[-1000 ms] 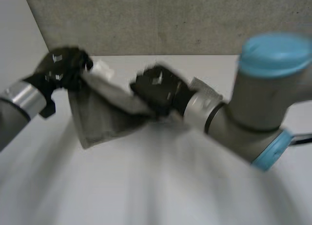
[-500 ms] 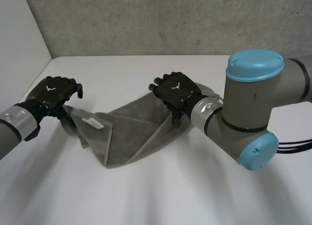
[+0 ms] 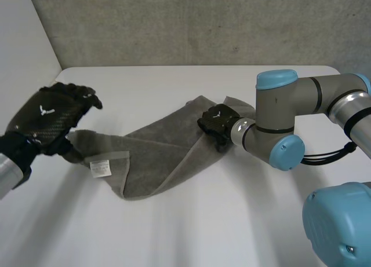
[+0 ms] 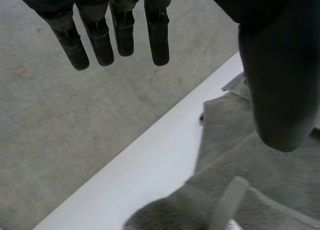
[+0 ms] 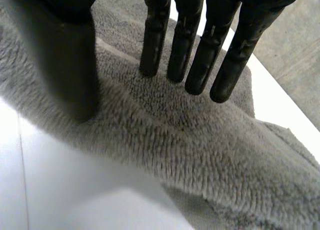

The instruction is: Fold the towel.

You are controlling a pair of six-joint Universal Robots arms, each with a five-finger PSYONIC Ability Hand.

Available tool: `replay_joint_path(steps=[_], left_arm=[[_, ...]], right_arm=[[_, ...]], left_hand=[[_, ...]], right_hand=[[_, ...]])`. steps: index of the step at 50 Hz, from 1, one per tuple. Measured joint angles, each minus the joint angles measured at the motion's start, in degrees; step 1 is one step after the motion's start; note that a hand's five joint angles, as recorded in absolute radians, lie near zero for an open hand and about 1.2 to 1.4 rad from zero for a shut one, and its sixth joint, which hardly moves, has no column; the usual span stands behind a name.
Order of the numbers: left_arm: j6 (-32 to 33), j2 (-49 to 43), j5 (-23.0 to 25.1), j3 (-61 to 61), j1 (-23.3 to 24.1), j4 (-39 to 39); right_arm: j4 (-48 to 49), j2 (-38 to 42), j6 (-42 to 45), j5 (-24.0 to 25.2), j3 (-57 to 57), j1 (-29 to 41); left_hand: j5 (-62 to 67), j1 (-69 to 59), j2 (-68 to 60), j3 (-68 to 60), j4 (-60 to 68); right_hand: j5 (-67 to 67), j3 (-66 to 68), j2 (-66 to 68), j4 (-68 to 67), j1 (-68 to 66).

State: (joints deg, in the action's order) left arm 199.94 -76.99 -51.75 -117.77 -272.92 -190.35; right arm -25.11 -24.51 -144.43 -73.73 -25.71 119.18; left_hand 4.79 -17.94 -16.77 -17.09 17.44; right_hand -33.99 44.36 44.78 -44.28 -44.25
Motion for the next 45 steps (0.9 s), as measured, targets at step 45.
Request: replay_joint_path(steps=[45], left_arm=[[0.71,-33.75,-13.1,9.07,17.5,0.23]], right_arm=[[9.68,-28.78,-10.43,5.53,-38.22,-6.41]], left_hand=[[8.1,-4.34,-5.78,-5.47,4.72]], right_hand=[[-32.11,31.58,29.58,-32.28,-31.41]])
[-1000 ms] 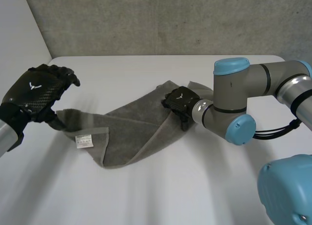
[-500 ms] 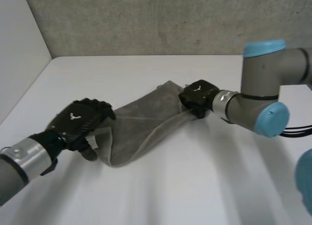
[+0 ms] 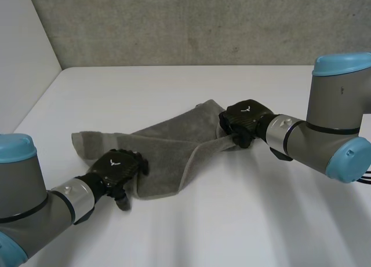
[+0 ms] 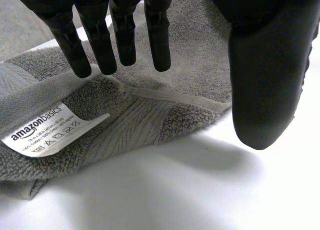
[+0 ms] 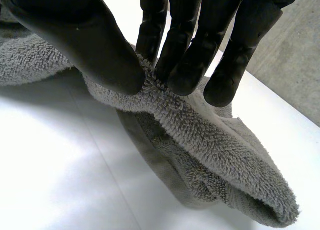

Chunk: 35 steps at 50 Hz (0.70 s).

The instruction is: Fold the towel.

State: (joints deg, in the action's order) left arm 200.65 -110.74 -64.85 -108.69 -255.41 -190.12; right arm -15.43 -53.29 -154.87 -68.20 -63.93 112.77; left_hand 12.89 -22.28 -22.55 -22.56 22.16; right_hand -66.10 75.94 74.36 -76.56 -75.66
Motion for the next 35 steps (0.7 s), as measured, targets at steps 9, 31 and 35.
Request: replay_joint_path(steps=[9,31,35], left_arm=[[0.39,-1.53,0.1,1.26,0.07,-1.87],[6.36,-4.75,0.1,2.45,0.36,-2.06],[6.22,-4.43,0.43,2.53,0.36,-1.88]], right_arm=[[-0.19,-0.01,-0.16,0.31,-0.27,-0.11],[-0.13,-0.54,-0.17,0.43,-0.95,-0.72],[-0.13,-0.7,-0.17,0.43,-0.95,-0.72]], left_hand=[[4.52,-5.1,-4.4,-4.53,4.82],[39.87,-40.78,-41.28,-41.0,40.98],[51.76,-51.53,-52.77,-53.13,54.89]], right_hand=[[0.05,0.0,0.0,0.0,-0.03],[0.05,0.0,0.0,0.0,-0.06],[0.05,0.0,0.0,0.0,-0.06]])
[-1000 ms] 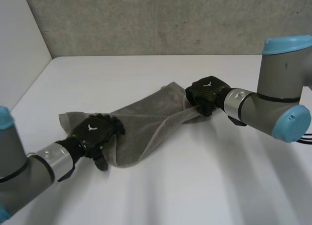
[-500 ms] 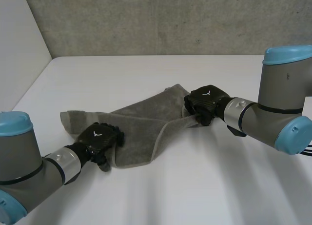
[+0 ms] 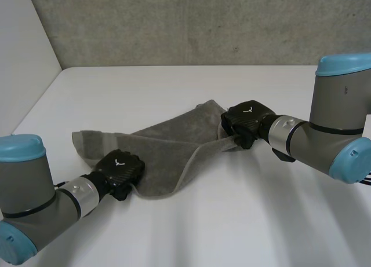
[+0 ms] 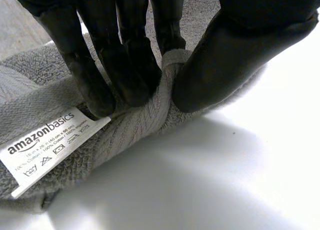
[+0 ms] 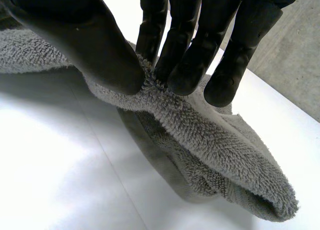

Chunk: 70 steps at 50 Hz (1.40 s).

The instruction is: Fold the towel.

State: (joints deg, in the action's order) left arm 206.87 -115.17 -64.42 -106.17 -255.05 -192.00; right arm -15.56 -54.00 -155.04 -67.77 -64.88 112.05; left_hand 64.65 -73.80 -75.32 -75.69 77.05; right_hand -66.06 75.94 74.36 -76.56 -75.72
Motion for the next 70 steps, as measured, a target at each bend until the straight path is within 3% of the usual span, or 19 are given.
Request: replay_joint_path(steps=[14,20,26,29,39,54,64,70], left_arm=[[-1.37,6.38,0.42,1.2,-1.0,0.33],[-3.43,8.92,0.41,0.93,-4.46,0.28],[-4.82,9.54,0.44,0.29,-7.88,0.3],[-5.21,9.42,0.44,0.15,-8.14,0.33],[-7.55,9.98,0.4,0.06,-6.26,0.4],[-11.31,14.57,0.42,-0.01,-6.14,0.43],[-11.83,15.31,0.44,0.17,-6.75,0.41],[-12.75,15.33,0.6,0.25,-6.82,0.4]], right_arm=[[-0.54,-3.25,0.05,-0.05,-5.15,-0.27],[-3.67,-6.94,1.95,0.51,-12.48,-0.83],[-10.8,-8.38,9.73,3.5,-13.93,-2.22],[-9.49,-8.53,8.95,4.22,-11.84,-2.6],[-1.89,-3.91,2.11,4.51,-2.06,-2.38],[-4.74,10.26,13.71,0.07,8.98,-0.59],[-7.34,11.88,15.92,-0.89,10.57,-0.5],[-9.53,11.96,16.78,-0.2,10.62,-0.51]], left_hand=[[0.01,0.03,0.0,-0.06,0.23],[0.01,0.03,0.0,-0.18,0.23],[0.02,0.03,0.0,-0.29,0.23],[0.02,0.03,0.0,-0.33,0.23],[0.02,0.03,0.0,-0.38,0.25],[0.02,0.03,0.0,-0.42,0.48],[0.02,0.03,0.0,-0.43,0.48],[0.02,0.03,0.0,-0.44,0.48]], right_hand=[[0.0,0.0,0.0,0.0,0.0],[0.0,0.0,0.0,0.0,0.0],[44.14,-42.71,-41.52,43.06,42.58],[49.94,-47.98,-46.65,48.63,48.16],[50.4,-48.3,-46.8,49.02,48.39],[42.85,-43.05,-41.58,43.83,42.67],[32.42,-32.21,-30.59,32.85,31.98],[40.06,-39.68,-37.76,40.14,39.62]])
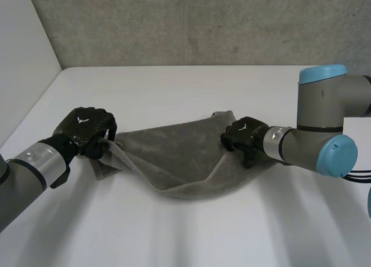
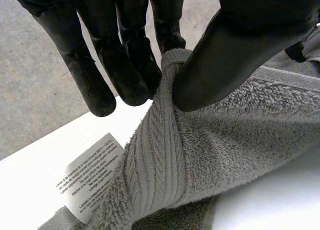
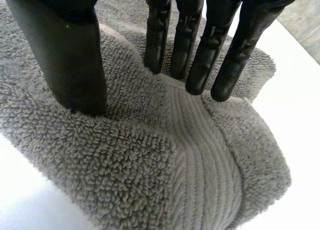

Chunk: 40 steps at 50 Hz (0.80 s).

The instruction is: Fold the towel.

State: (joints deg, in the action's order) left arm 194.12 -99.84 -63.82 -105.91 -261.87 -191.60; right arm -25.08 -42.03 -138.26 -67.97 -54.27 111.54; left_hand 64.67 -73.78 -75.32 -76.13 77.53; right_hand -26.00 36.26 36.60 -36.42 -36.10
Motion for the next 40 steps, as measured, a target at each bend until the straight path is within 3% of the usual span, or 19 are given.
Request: replay_joint_path(steps=[10,15,17,24,33,40], left_arm=[[-2.11,0.08,1.55,-0.23,-0.01,-0.08],[-2.25,0.08,1.87,-0.4,-0.04,-0.09],[-2.24,0.08,1.9,-0.44,-0.05,-0.09],[-2.18,0.41,1.88,-0.52,-0.35,-0.02],[-2.89,6.04,2.11,-1.32,-2.26,0.17],[-5.29,7.68,4.88,-0.45,-3.25,-0.02]], right_arm=[[-0.45,1.52,2.89,0.1,0.04,-0.01],[-0.46,2.11,3.56,-0.28,0.42,-0.01],[-0.61,1.65,3.5,-0.29,0.5,-0.01],[-0.94,-5.55,1.53,0.5,-1.4,-0.5],[-2.85,-23.65,-1.61,3.69,-12.8,-4.16],[-11.28,-26.48,3.57,4.1,-16.52,-4.73]], left_hand=[[0.0,0.0,0.0,0.0,0.0],[0.0,0.0,0.0,0.0,0.0],[0.0,0.0,0.0,0.0,0.0],[0.0,0.0,0.0,-0.01,0.0],[0.0,0.0,0.0,-0.02,0.0],[0.0,0.0,0.0,-0.05,0.0]], right_hand=[[-1.84,1.81,1.59,-1.64,-2.24],[-33.88,33.25,33.49,-33.28,-32.65],[-39.44,39.17,37.84,-39.03,-37.68],[-39.8,39.75,37.91,-40.15,-38.06],[-40.39,40.04,37.91,-40.16,-39.56],[-40.39,40.04,37.91,-40.16,-39.58]])
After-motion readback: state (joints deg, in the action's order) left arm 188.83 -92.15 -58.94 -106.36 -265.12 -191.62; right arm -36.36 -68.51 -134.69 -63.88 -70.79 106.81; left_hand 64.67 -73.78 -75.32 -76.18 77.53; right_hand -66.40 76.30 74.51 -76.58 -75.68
